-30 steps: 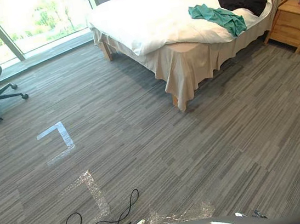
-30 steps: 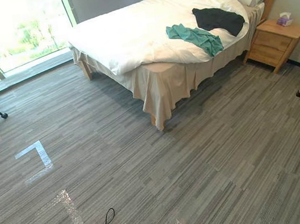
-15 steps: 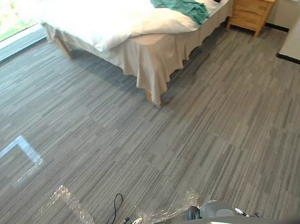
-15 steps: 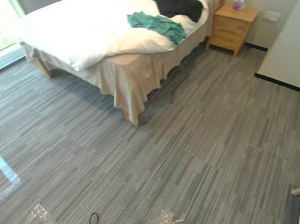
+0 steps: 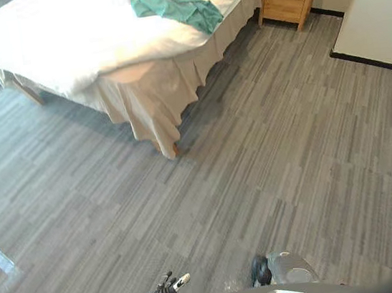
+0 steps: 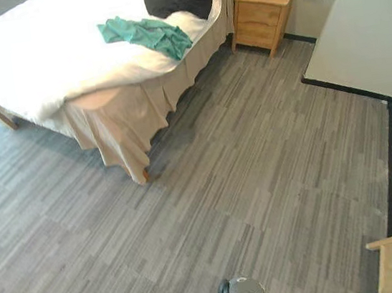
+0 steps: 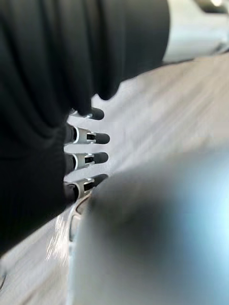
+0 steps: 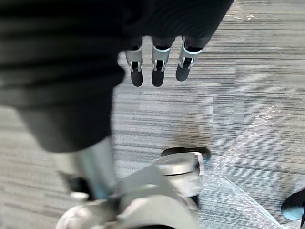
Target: Tidy the bed and pick cloth on bed and put in laundry
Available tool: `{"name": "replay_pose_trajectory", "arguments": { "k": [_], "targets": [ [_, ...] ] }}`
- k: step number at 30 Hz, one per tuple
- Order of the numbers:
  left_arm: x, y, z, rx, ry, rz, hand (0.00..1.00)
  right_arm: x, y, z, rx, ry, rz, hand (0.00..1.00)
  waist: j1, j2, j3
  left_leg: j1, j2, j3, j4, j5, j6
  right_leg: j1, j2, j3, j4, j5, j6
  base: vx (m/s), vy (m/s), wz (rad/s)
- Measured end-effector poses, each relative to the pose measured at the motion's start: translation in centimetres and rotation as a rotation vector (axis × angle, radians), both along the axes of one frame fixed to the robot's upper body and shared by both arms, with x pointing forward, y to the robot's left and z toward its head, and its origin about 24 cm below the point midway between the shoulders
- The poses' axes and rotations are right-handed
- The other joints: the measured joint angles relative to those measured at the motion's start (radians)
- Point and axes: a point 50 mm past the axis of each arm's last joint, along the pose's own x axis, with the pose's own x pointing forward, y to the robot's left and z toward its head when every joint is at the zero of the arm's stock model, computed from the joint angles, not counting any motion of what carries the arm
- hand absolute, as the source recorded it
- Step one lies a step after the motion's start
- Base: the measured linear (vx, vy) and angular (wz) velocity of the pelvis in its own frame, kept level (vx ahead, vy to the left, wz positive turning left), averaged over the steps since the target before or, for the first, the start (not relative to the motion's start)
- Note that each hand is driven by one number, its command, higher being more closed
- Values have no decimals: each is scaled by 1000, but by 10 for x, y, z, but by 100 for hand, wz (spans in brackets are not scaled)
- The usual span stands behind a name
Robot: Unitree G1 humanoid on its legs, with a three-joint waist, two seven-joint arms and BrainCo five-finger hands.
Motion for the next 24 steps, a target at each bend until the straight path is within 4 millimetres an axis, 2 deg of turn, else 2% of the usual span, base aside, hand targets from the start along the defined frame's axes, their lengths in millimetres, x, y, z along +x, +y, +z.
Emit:
{"name": "replay_pose_trajectory", "arguments": {
  "k": [1, 2, 3, 4, 5, 6, 7, 8, 9, 10, 11, 12, 13, 14, 15, 17, 20, 21, 22, 23, 24],
  "targets": [
    [1, 0, 0, -3, -8, 11, 0, 6, 0, 0, -1, -8, 16, 0, 3, 0, 1, -27, -16, -6, 24, -19, 2, 23, 2, 7, -23, 5, 3, 296, -62, -77],
    [7, 1, 3, -6, -32, 17, 0, 15, -1, 1, -3, -29, 33, 0, 13, 0, 1, -90, -56, -9, 38, -55, 10, 63, 3, 29, -61, 21, 14, 275, -12, -74],
    [12, 2, 5, -8, -52, 13, 0, 24, 0, 2, -3, -44, 56, 0, 20, 0, 2, -156, -102, -2, -12, -85, 18, 103, 0, 52, -104, 29, 23, 275, 10, -69],
    [13, 2, 5, -8, -55, 9, 0, 27, 0, 3, -3, -51, 58, 0, 21, 0, 2, -178, -119, 6, -45, -93, 22, 119, -2, 60, -117, 30, 26, 306, 56, -59],
    [13, 2, 5, -6, -56, 1, 0, 32, 2, 3, 2, -64, 62, 0, 23, 0, 2, -218, -160, 23, -141, -98, 30, 152, -11, 78, -138, 31, 28, 438, 140, -55],
    [15, 3, 5, -15, -57, 18, 0, 37, 2, 4, 6, -75, 64, 0, 24, -3, 3, -254, -217, 44, -291, -86, 32, 183, -32, 84, -155, 27, 42, 380, 128, -55],
    [15, 4, 5, -16, -54, 23, 0, 38, 2, 4, 5, -79, 66, 0, 25, -4, 4, -259, -241, 48, -364, -60, 30, 192, -41, 86, -158, 21, 53, 398, 162, -45],
    [14, 3, 4, -17, -41, 24, 0, 39, 2, 4, 3, -77, 79, 0, 18, 1, 4, -264, -276, 65, -541, 48, 38, 218, -48, 89, -169, 7, 88, 417, 198, -32],
    [12, 4, 3, -19, -26, 28, 0, 36, 1, 4, -1, -68, 89, 0, 24, -2, 7, -244, -297, 82, -635, 195, 181, 251, -50, 102, -180, -9, 128, 494, 229, -21],
    [13, 8, 4, -11, -22, 32, 0, 35, 5, 3, 5, -65, 98, 0, 23, -19, 2, -226, -316, 94, -660, 199, 173, 257, -68, 95, -185, -2, 142, 397, 183, -6],
    [15, 11, 4, -3, -13, 24, 0, 37, 11, 2, 13, -72, 116, 0, 24, -25, -4, -212, -339, 96, -704, 201, 171, 257, -83, 81, -186, 21, 172, 271, 116, 7],
    [19, 13, 4, 4, -12, 17, 0, 38, 12, 2, 10, -74, 126, 0, 23, -35, -1, -212, -350, 96, -707, 193, 177, 252, -91, 76, -188, 39, 186, 381, 171, 11],
    [21, 15, 5, 9, -5, 14, 0, 39, 13, 2, 7, -74, 134, 0, 37, -41, 3, -211, -361, 95, -702, 179, 196, 256, -102, 73, -190, 61, 200, 313, 146, 8],
    [22, 15, 5, 10, -5, 16, 0, 38, 14, 2, 7, -69, 133, 0, 43, -41, 3, -206, -363, 96, -702, 173, 206, 261, -105, 74, -191, 74, 207, 363, 147, 16],
    [22, 14, 5, 7, -3, 17, 0, 38, 14, 2, -5, -57, 147, 0, 50, -42, 3, -179, -371, 103, -707, 166, 216, 280, -109, 76, -186, 112, 211, 224, 73, 12],
    [22, 13, 4, 2, -3, 15, 0, 39, 15, 2, -16, -52, 160, 0, 57, -44, -1, -153, -375, 121, -715, 163, 217, 282, -115, 79, -152, 132, 215, 237, 63, 8],
    [19, 7, 2, -22, 13, 28, 0, 38, 12, 2, -36, -34, 166, 0, 65, -34, -27, -91, -380, 114, -781, 121, 214, 213, -128, 93, 42, 127, 225, 196, 47, 5],
    [18, 8, 2, -23, 22, 28, 0, 38, 11, 3, -43, -26, 161, 0, 70, -40, -29, -55, -393, 101, -807, 104, 202, 133, -164, 102, 252, 121, 243, 132, 55, 8],
    [17, 10, 2, -18, 26, 26, 0, 38, 9, 3, -49, -24, 154, 0, 69, -49, -27, -18, -410, 86, -825, 97, 202, 60, -208, 105, 446, 154, 275, 136, 49, 25],
    [14, 14, 2, -8, 37, 24, 0, 34, 10, 2, -46, -10, 141, 0, 64, -57, -23, 21, -431, 67, -844, 90, 196, -7, -257, 106, 624, 171, 275, 182, 39, 52],
    [12, 16, 1, -2, 51, 20, 0, 31, 12, 1, -41, -11, 124, 0, 48, -67, -26, 71, -449, 43, -857, 76, 189, -75, -314, 87, 795, 139, 235, 262, 30, 74]
  ]
}}
